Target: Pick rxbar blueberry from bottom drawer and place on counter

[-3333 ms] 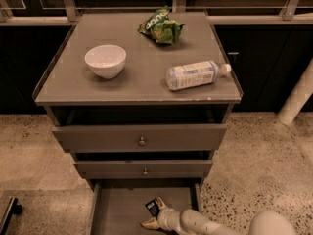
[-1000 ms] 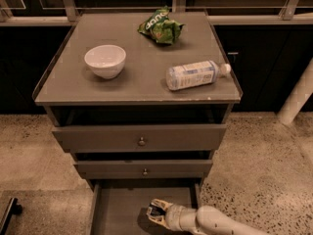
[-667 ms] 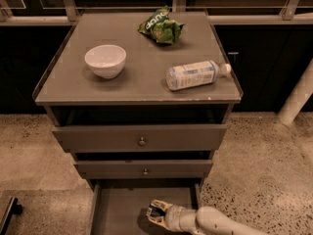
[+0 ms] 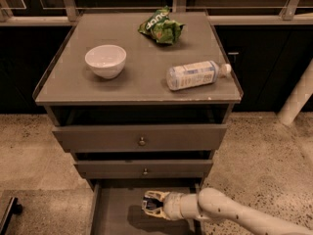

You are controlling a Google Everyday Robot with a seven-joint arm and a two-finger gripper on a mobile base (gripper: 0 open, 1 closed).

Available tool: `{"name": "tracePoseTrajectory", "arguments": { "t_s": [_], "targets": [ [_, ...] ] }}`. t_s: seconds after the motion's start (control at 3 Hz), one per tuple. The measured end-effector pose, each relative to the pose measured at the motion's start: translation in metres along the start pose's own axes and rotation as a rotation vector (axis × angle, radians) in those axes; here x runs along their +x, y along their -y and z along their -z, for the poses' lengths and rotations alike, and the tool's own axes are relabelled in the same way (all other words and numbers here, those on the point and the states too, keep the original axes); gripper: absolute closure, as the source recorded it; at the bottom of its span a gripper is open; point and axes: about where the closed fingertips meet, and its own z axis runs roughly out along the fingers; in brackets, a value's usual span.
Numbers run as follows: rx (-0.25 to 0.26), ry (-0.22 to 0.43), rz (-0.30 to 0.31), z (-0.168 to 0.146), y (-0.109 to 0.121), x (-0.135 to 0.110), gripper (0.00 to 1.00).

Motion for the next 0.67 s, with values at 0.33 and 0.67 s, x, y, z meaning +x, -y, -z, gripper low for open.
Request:
{"name": "tracePoseTrajectory", "arguments": {
  "t_s": [0.33, 0.67],
  "targets": [
    [-0.030, 0.049, 0.106, 0.031, 0.027, -0.045, 1.00],
    [-0.021, 0.054, 0.213, 0.075, 0.054, -0.099, 1.00]
  ]
}}
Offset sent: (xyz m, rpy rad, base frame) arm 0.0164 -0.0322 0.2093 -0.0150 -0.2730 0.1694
